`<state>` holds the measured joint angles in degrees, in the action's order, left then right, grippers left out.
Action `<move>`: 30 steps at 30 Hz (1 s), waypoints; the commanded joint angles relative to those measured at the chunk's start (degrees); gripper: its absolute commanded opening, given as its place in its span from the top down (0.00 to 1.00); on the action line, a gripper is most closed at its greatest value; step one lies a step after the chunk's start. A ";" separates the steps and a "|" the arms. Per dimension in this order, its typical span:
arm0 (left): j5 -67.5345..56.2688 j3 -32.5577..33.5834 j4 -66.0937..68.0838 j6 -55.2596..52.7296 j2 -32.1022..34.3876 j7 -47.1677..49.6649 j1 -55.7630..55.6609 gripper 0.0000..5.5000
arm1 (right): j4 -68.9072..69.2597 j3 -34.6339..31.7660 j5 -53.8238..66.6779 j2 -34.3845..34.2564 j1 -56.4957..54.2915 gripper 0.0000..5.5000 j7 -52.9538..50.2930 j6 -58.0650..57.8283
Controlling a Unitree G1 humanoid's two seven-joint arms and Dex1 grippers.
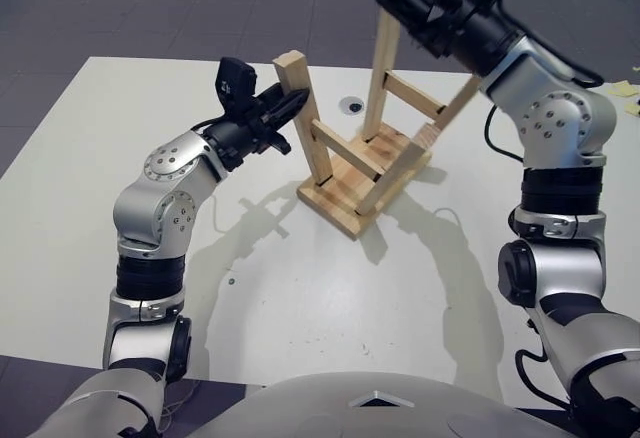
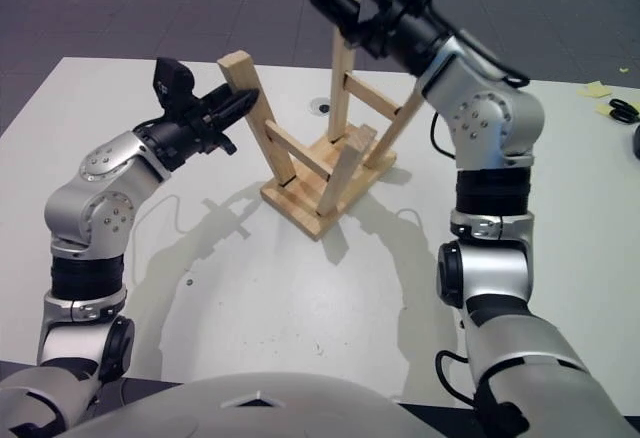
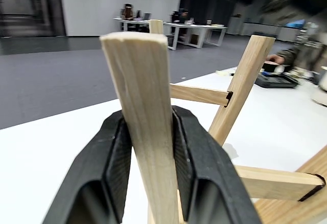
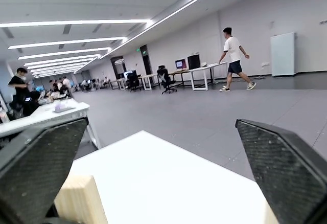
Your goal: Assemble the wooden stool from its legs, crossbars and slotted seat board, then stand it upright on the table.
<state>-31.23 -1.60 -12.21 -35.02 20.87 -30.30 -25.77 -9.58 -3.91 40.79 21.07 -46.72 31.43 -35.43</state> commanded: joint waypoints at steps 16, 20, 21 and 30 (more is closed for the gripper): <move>2.82 -5.12 -1.27 0.17 -0.23 -3.11 0.60 0.81 | 13.66 4.21 -3.38 4.07 18.31 0.02 8.19 -5.83; 2.49 -5.07 -2.14 -0.31 -0.49 -2.74 0.46 0.81 | 5.19 12.64 -15.07 4.70 22.64 0.02 8.41 0.29; 2.57 -5.42 -2.36 -0.39 -0.34 -3.03 0.35 0.81 | 3.53 15.27 -18.21 5.41 23.96 0.02 8.75 2.34; 4.64 -7.22 -2.78 -0.57 1.76 -3.41 1.61 0.81 | 5.23 17.90 -20.36 6.35 27.27 0.02 8.30 5.96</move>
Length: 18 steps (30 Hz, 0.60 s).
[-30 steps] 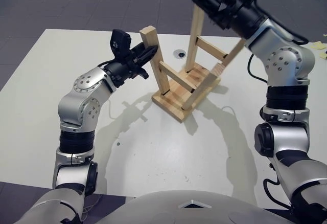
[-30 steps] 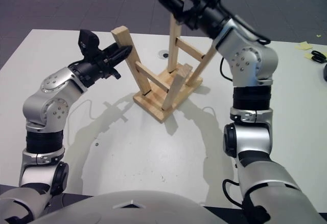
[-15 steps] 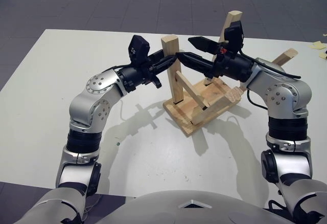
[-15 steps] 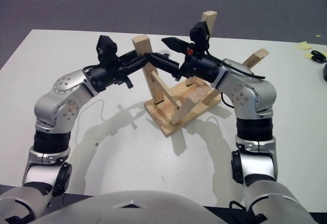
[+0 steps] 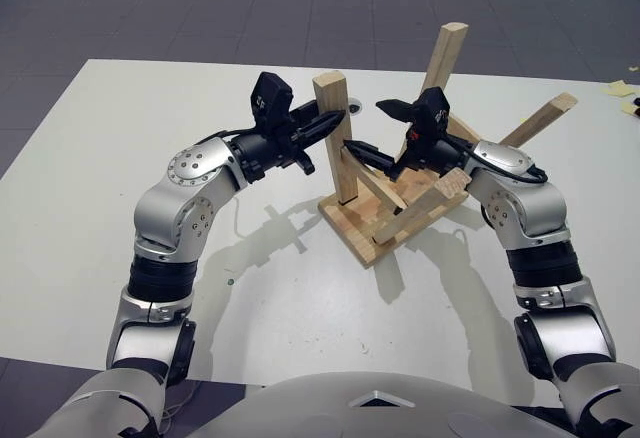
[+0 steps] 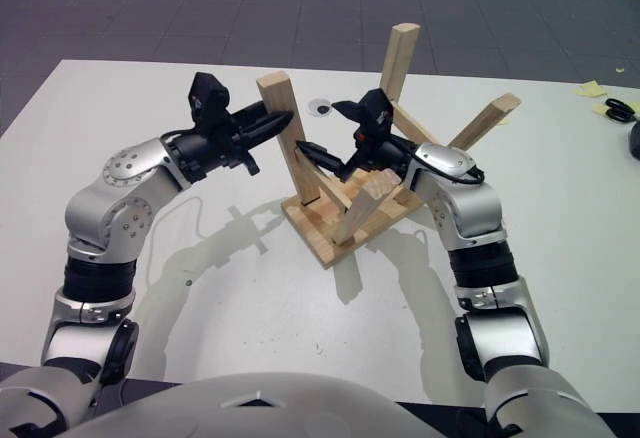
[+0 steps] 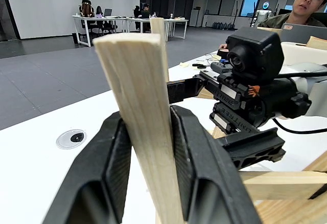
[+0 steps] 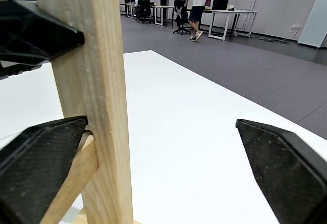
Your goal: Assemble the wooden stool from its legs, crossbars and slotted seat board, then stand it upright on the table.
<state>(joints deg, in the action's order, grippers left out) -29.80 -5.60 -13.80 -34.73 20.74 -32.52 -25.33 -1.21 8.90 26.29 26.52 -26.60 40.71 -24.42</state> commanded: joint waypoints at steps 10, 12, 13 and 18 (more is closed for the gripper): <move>6.58 -7.43 -8.39 -0.36 5.21 -0.33 6.10 0.81 | 5.95 -12.97 8.08 2.88 3.44 0.02 -5.20 -11.66; 6.77 -7.38 -9.37 -0.37 6.00 0.17 7.64 0.81 | 7.26 -18.69 11.79 3.49 1.35 0.02 -6.94 -13.74; 7.13 -7.39 -9.49 -0.20 6.26 0.68 8.41 0.81 | 7.88 -21.07 13.16 3.41 0.02 0.02 -8.47 -14.51; 9.43 -10.44 -8.86 0.83 6.87 2.16 11.12 0.81 | 11.73 -26.15 18.77 0.02 -4.17 0.02 -16.13 -17.46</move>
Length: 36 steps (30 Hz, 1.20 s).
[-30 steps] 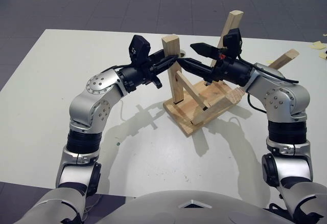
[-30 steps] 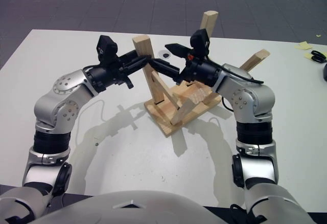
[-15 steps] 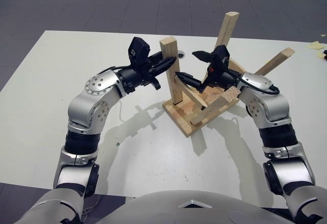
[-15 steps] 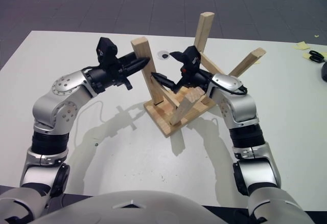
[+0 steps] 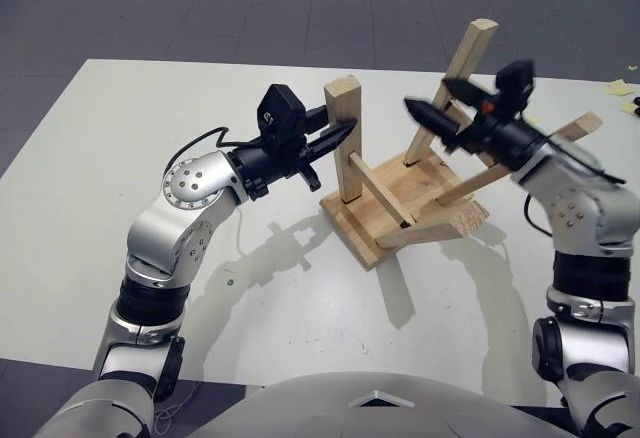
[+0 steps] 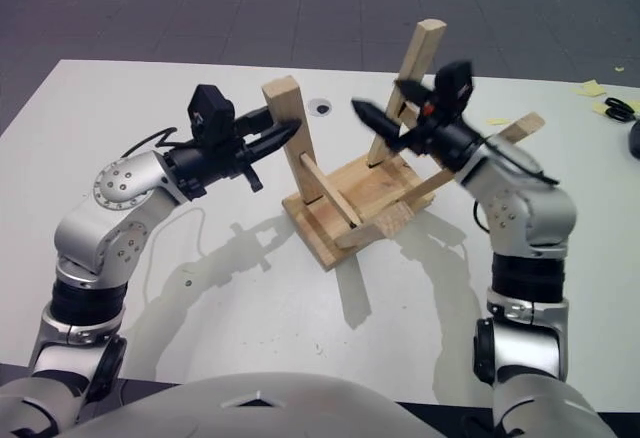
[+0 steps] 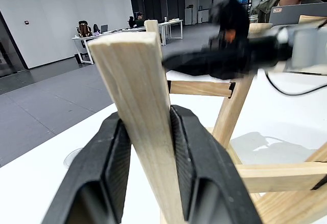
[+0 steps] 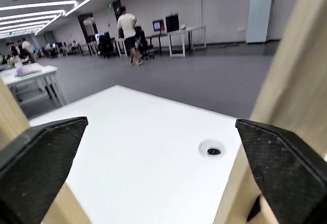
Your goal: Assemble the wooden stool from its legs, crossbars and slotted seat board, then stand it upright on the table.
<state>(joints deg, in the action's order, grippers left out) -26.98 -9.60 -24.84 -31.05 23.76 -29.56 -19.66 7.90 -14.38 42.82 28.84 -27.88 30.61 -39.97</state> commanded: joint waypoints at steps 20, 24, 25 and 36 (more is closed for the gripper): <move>8.74 -11.99 5.29 0.01 5.54 2.00 7.38 0.79 | 11.10 0.65 2.75 -11.82 1.83 0.02 -18.09 -1.95; 8.43 -11.19 4.82 0.39 5.07 2.99 6.95 0.79 | 11.22 1.14 2.44 -12.36 2.29 0.02 -18.54 -1.53; 6.62 -9.23 4.67 0.09 3.54 4.10 6.45 0.72 | 11.26 1.29 2.38 -12.45 2.48 0.02 -18.51 -1.42; -19.75 14.15 4.09 -10.05 -8.04 9.57 -5.30 0.37 | 11.86 2.58 2.70 -12.56 3.91 0.02 -16.81 -1.93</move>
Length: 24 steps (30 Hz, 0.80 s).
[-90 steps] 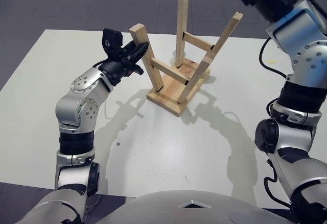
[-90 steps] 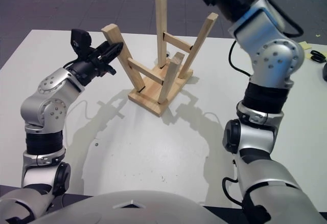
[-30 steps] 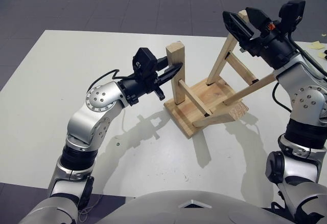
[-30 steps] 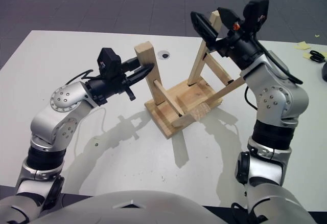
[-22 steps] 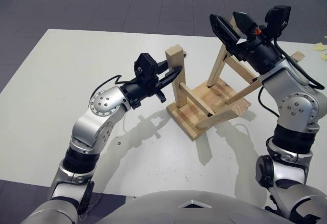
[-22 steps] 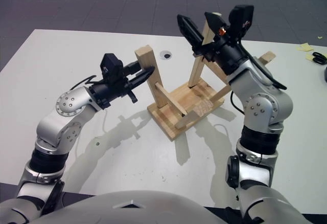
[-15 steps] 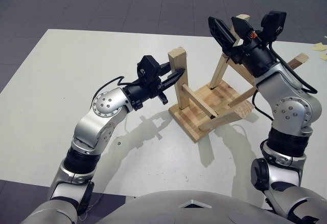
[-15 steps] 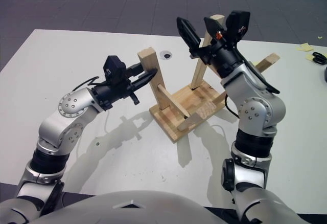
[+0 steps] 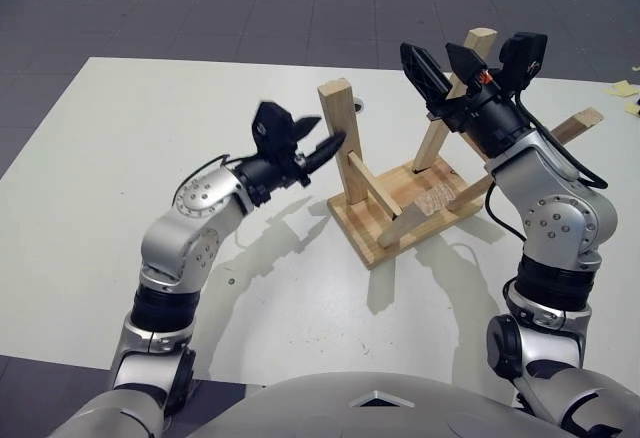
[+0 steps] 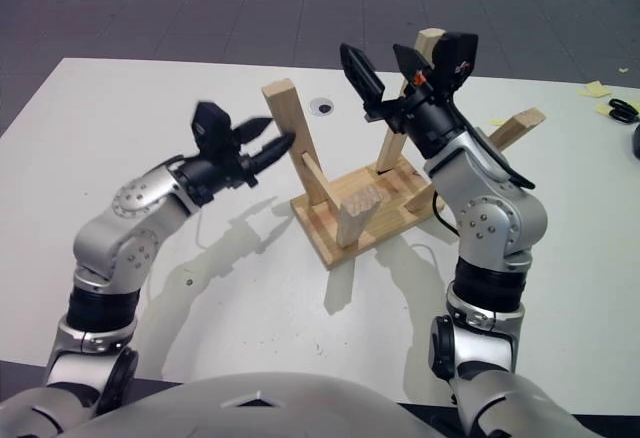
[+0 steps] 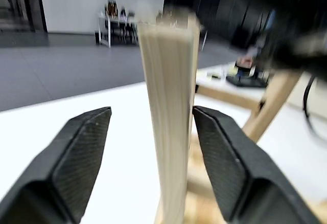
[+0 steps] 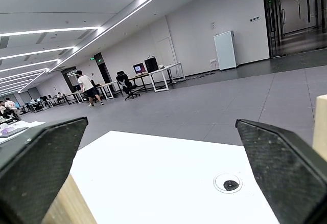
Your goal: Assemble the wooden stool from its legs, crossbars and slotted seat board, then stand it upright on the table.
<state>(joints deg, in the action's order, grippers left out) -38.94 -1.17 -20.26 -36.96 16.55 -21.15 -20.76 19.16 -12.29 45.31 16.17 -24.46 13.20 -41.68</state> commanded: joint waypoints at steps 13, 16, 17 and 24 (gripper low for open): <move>1.79 5.57 29.26 6.59 -2.01 -4.20 -33.06 0.02 | -1.85 0.92 -1.06 -2.22 -1.78 0.02 -0.69 1.88; 0.05 6.38 29.81 3.92 -3.13 -5.45 -33.31 0.02 | -2.32 0.43 -0.84 -2.45 -2.48 0.02 -0.86 1.85; 0.96 5.92 30.64 3.47 -3.35 -5.19 -31.90 0.02 | -2.70 0.35 -0.85 -2.67 -1.56 0.02 -1.24 1.45; 2.86 0.34 24.51 -2.28 -7.24 -3.35 -15.39 0.02 | -2.65 6.21 -9.22 -2.14 9.83 0.02 -5.65 -2.11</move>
<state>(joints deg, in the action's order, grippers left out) -36.82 1.78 7.36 -35.11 10.74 -25.50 -41.09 16.16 -7.21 37.57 14.10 -17.11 9.00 -42.52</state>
